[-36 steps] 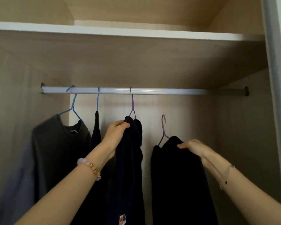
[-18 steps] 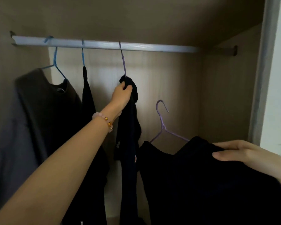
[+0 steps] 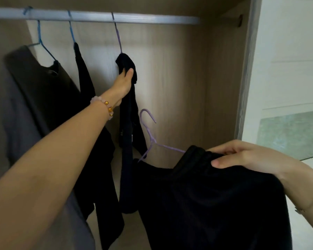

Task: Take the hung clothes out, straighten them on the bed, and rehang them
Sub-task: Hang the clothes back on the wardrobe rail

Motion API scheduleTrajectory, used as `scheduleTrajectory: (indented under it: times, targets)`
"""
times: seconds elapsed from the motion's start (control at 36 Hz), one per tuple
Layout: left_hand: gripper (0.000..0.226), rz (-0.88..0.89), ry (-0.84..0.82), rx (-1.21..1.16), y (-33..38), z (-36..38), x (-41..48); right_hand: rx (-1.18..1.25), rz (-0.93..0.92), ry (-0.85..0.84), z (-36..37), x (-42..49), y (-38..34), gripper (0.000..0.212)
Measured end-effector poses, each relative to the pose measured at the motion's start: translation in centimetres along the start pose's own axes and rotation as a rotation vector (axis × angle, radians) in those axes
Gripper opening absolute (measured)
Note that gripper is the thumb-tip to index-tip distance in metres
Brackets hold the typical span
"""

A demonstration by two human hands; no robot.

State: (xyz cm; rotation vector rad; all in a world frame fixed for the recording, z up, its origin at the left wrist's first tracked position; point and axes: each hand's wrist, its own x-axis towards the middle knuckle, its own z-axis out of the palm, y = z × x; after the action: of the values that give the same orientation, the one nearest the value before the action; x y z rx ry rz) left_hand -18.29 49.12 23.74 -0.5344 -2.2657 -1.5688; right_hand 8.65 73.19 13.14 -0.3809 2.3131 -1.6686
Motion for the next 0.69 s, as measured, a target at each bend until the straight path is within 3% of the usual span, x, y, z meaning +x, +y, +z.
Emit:
scheduleTrajectory:
  times: [0.19, 0.44, 0.56, 0.64, 0.69]
  targets:
    - [0.052, 0.033, 0.031, 0.021, 2.0, 0.1, -3.3, -0.053, 0.002, -0.134, 0.4, -1.5, 0.2, 0.035]
    - [0.045, 0.009, -0.114, 0.068, 5.5, -1.1, -7.3, -0.042, -0.015, -0.327, 1.1, -0.5, -0.4, 0.037]
    - [0.046, -0.051, -0.195, 0.127, 5.6, -3.6, -9.1, -0.043, -0.015, -0.277, 1.5, 1.5, -1.1, 0.041]
    - [0.042, -0.052, -0.096, 0.18, 5.0, -6.4, -10.1, -0.032, -0.036, -0.215, 1.8, 2.9, -2.1, 0.042]
    - [0.038, -0.033, -0.015, 0.227, 4.6, -8.4, -10.6, -0.041, -0.06, -0.176, 1.9, 3.9, -2.8, 0.057]
